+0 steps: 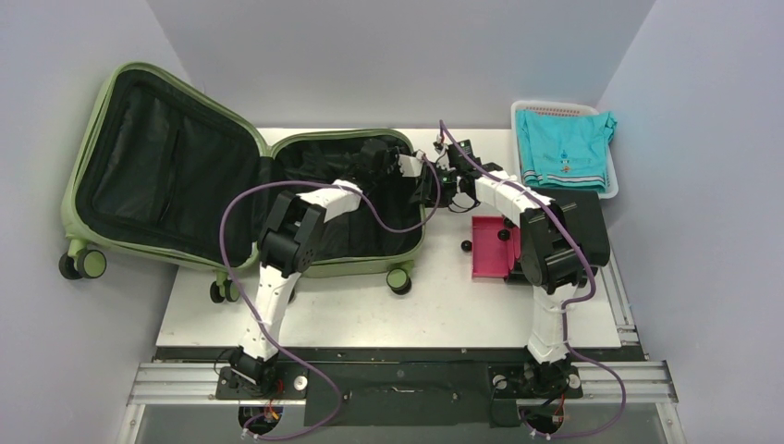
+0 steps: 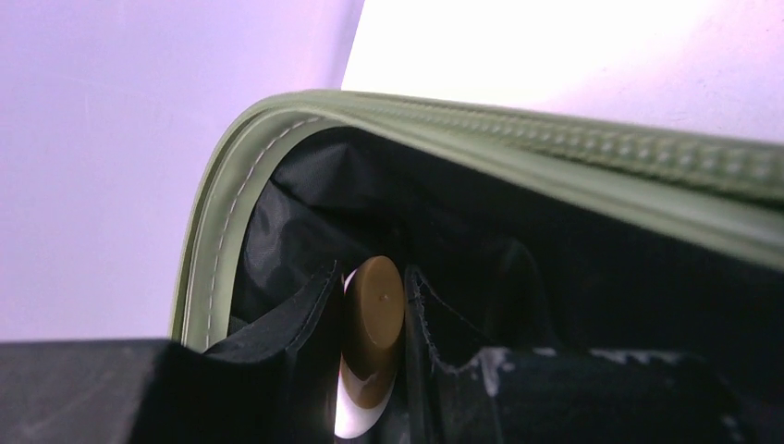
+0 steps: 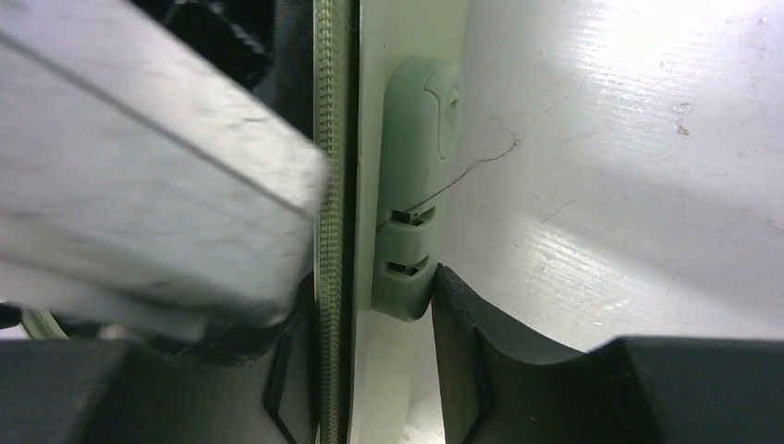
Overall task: Open, take out, and arrange the luggage
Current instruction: Pick up the personal item from the luggage.
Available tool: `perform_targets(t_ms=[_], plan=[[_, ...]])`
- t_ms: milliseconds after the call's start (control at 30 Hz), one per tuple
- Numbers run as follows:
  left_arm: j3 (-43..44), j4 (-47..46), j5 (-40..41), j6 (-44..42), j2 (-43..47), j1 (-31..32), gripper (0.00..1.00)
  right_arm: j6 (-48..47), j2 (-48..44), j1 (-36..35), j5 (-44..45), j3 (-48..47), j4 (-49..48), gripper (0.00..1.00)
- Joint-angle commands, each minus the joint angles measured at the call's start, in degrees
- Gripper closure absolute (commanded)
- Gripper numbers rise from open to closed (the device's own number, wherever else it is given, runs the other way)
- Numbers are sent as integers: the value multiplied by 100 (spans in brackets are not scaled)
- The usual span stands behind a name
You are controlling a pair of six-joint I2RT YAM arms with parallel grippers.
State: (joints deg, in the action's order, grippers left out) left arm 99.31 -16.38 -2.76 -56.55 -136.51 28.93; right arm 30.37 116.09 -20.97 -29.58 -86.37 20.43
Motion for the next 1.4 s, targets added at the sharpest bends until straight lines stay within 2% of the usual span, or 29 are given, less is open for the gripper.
perform_targets(t_ms=[0, 167, 400, 667, 1000, 1367], plan=[[-199, 979, 44, 782, 501, -125, 100, -226, -182, -56, -258, -74, -273, 88], [-318, 1214, -174, 1135, 882, -248, 100, -308, -247, -56, -237, -82, -267, 87], [-205, 1860, -804, 1686, 1255, -320, 100, -505, -265, -36, -315, -182, -207, 66], [20, 2433, -1446, 2228, 1498, -383, 100, -954, -415, 156, -387, -497, 177, 49], [155, 2783, -1901, 2932, 1926, -489, 100, -1172, -842, 552, -297, -447, 289, 45], [-171, 2748, -2455, 3666, 2428, -818, 100, -1281, -987, 428, -328, -329, 206, 45]])
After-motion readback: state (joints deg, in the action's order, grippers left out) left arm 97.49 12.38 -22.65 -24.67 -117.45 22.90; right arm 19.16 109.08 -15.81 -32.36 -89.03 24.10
